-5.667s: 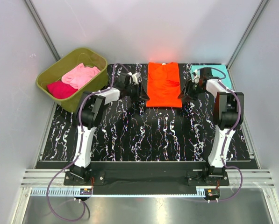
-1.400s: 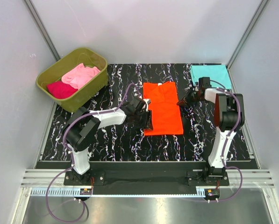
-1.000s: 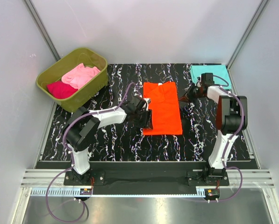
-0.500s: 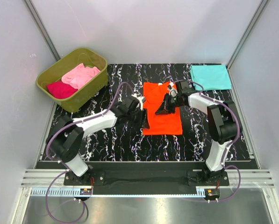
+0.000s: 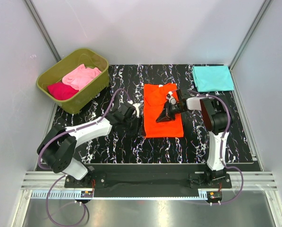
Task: Fold and stack the t-shirts
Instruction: Fold the tshirt
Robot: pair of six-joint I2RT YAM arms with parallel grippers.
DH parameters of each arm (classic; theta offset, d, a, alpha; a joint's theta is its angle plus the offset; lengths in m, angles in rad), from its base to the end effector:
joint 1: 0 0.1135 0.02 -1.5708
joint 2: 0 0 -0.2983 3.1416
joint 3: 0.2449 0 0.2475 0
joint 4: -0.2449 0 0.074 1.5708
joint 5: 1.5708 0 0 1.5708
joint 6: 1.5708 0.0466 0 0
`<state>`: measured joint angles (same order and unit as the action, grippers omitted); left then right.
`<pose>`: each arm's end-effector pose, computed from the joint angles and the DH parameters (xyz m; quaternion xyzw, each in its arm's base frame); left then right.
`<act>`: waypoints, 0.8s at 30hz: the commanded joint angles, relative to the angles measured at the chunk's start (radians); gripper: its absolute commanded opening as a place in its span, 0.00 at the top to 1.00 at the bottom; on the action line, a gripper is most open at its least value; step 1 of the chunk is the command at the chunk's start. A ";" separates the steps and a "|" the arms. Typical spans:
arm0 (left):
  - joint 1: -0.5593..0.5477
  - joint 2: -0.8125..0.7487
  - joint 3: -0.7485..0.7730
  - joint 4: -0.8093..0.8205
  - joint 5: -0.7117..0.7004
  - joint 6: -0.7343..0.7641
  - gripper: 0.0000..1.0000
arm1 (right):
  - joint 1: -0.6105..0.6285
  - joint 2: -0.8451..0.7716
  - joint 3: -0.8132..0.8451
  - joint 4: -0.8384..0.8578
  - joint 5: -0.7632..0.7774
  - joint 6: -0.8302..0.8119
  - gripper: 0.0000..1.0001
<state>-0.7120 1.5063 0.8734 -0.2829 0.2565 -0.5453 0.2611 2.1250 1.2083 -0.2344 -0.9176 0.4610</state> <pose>0.2212 -0.2065 0.2231 0.1192 0.9324 -0.2856 0.1868 0.3889 0.1422 0.1197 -0.0043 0.8817 0.4712 0.0217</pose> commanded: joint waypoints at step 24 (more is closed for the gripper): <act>0.054 0.206 -0.013 0.174 0.078 -0.013 0.68 | 0.006 -0.215 -0.247 0.023 0.154 -0.004 1.00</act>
<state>-0.6617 1.6909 0.8570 -0.1413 0.3363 -0.5652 0.2619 1.9148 0.9600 -0.2478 -0.8013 0.4644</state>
